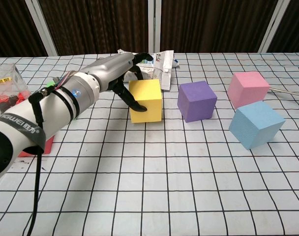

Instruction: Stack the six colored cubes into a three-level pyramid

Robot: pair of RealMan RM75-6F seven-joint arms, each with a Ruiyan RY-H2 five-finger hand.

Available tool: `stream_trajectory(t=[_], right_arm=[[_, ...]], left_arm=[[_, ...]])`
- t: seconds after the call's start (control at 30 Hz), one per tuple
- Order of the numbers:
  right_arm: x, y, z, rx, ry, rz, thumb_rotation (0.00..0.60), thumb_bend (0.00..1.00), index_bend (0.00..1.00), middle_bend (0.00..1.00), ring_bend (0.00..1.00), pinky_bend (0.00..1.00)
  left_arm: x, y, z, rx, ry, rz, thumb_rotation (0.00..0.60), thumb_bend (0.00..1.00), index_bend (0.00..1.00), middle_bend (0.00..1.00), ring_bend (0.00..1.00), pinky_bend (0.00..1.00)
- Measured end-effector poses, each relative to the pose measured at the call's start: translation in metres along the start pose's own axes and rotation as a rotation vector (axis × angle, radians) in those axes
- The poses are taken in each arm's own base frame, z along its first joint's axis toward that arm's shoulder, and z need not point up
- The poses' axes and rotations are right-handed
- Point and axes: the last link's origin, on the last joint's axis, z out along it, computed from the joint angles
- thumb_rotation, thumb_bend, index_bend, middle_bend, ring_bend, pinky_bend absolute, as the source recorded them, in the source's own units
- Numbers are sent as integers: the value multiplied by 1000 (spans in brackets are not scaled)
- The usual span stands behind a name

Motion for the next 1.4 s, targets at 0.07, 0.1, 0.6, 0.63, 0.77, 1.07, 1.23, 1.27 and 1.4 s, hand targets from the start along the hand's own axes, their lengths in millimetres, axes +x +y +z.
stream_trajectory(t=[0.07,0.1,0.6,0.63,0.77,1.07,1.23,1.27,1.4], right_arm=[[-1,-3,0,8,-6,-2,600,46,0,0,0,0],[-2,-4,1,12,-8,-4,600,46,0,0,0,0],[-10,-18,3,58,-32,-20,600,47,0,0,0,0],[-10,-18,3,57,-31,-18,600,47,0,0,0,0],[-9,-17,2,53,-24,-12,600,46,0,0,0,0],[-3,-11,1,29,4,17,600,45,0,0,0,0],[-3,-8,1,25,21,37,600,45,0,0,0,0],[-3,-8,1,23,23,38,600,45,0,0,0,0],[-3,-7,0,21,27,38,600,45,0,0,0,0]], left_arm=[[-1,0,2,-22,-12,7,600,116,75,442,42,6],[-1,0,3,-29,-16,9,600,116,75,442,42,6],[-4,-8,12,-58,-23,14,600,117,75,440,42,6],[-5,-8,13,-61,-23,18,600,116,75,438,42,6],[-8,-9,12,-68,-29,22,600,116,75,431,42,5],[-16,-9,13,-61,-29,16,600,100,75,403,42,0],[-18,-9,14,-56,-32,14,600,77,75,341,42,0],[-19,-9,14,-56,-32,14,600,71,75,324,42,0],[-19,-10,15,-50,-30,7,600,64,75,282,42,0]])
